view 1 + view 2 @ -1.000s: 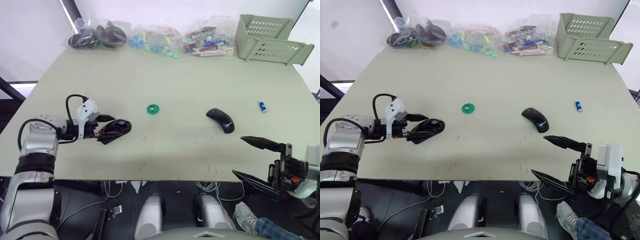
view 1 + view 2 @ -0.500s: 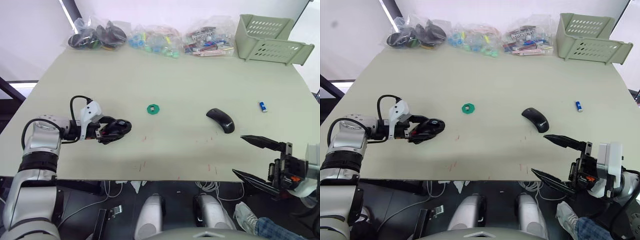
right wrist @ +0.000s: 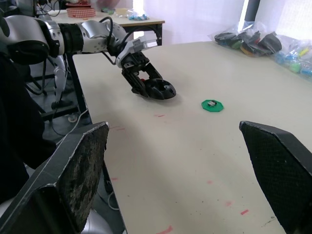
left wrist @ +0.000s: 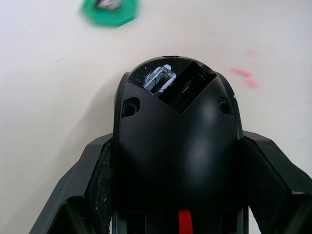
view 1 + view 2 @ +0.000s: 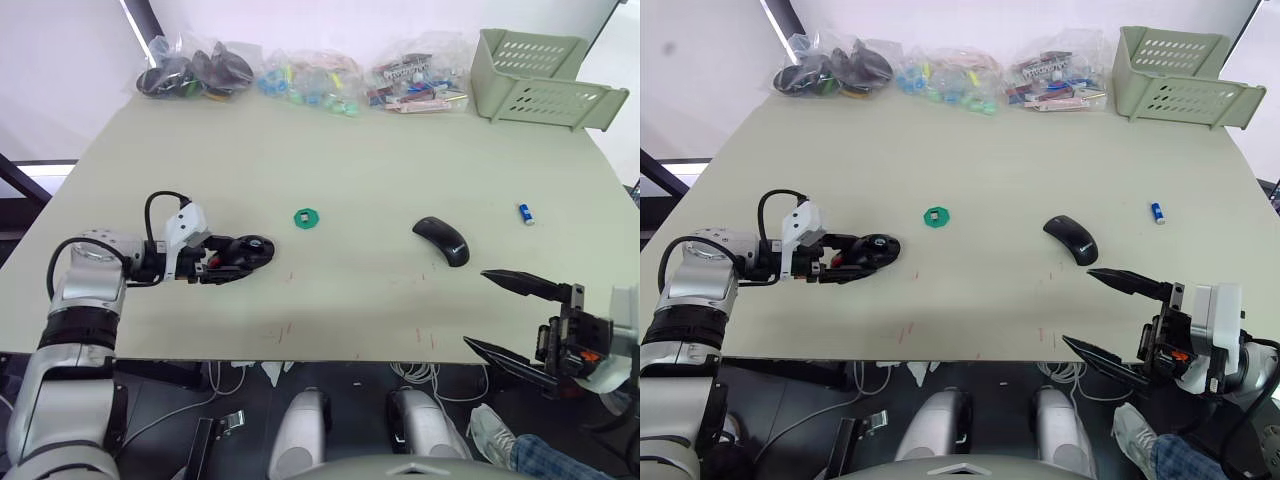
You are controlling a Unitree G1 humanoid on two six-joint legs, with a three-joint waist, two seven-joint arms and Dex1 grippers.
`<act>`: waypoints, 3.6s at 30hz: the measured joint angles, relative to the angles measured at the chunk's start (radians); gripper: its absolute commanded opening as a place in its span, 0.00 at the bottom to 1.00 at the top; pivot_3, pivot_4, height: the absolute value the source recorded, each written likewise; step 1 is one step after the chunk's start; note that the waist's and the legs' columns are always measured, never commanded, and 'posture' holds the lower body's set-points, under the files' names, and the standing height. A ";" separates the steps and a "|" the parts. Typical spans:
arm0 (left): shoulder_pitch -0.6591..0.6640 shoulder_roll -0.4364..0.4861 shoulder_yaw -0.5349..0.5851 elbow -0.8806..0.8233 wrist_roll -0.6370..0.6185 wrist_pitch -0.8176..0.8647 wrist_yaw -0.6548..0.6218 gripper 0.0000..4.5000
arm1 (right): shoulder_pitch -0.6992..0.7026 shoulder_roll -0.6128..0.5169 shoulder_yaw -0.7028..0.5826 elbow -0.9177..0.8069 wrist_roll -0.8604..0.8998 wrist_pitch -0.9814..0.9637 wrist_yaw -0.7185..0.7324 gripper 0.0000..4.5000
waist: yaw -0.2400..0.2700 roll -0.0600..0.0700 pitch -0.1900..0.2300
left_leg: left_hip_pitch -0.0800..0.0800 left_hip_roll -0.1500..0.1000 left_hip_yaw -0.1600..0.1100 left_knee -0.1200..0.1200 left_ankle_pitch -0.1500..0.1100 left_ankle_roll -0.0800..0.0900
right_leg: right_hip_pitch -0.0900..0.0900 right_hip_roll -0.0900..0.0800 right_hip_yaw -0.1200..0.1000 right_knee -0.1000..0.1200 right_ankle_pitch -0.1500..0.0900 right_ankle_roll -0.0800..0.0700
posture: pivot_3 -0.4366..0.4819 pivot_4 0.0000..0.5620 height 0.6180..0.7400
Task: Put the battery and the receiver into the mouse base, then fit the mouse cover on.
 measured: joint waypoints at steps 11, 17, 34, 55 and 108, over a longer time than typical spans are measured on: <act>0.084 -0.016 -0.111 -0.489 -0.015 0.231 0.060 0.67 | -0.021 -0.022 -0.006 0.040 -0.001 0.005 -0.013 1.00 | 0.002 0.000 0.000 | 0.000 -0.001 -0.001 0.002 0.000 0.000 | 0.001 0.000 0.000 0.000 -0.001 0.001 | 0.48 0.27 1.00; -0.022 -0.063 -0.260 -0.665 0.052 0.440 0.141 0.67 | -0.013 -0.033 -0.042 0.041 0.016 0.044 -0.056 1.00 | 0.005 0.000 0.000 | 0.000 -0.002 -0.002 0.003 0.000 0.000 | 0.003 0.000 0.000 -0.001 -0.002 0.001 | 0.48 0.27 1.00; -0.155 -0.248 -0.522 -0.632 0.185 0.532 0.282 0.67 | 0.073 -0.067 -0.145 0.029 0.056 0.090 -0.022 1.00 | 0.000 0.001 0.000 | 0.000 -0.002 -0.004 0.004 0.000 0.000 | 0.005 0.002 -0.001 -0.001 -0.002 0.001 | 0.48 0.27 1.00; -0.152 -0.283 -0.550 -0.592 0.226 0.518 0.299 0.67 | -0.053 -0.084 -0.141 0.115 0.051 0.196 -0.133 1.00 | 0.008 0.003 -0.001 | 0.001 -0.003 -0.005 0.006 0.000 0.000 | 0.008 0.000 -0.002 -0.002 -0.003 0.000 | 0.48 0.27 1.00; -0.156 -0.332 -0.551 -0.571 0.245 0.522 0.326 0.67 | -1.000 0.072 0.184 1.303 -0.600 0.342 -0.635 0.01 | -0.001 0.011 -0.004 | 0.001 -0.006 -0.005 0.006 -0.001 0.003 | 0.008 -0.001 0.000 -0.002 0.002 0.001 | 0.48 0.27 1.00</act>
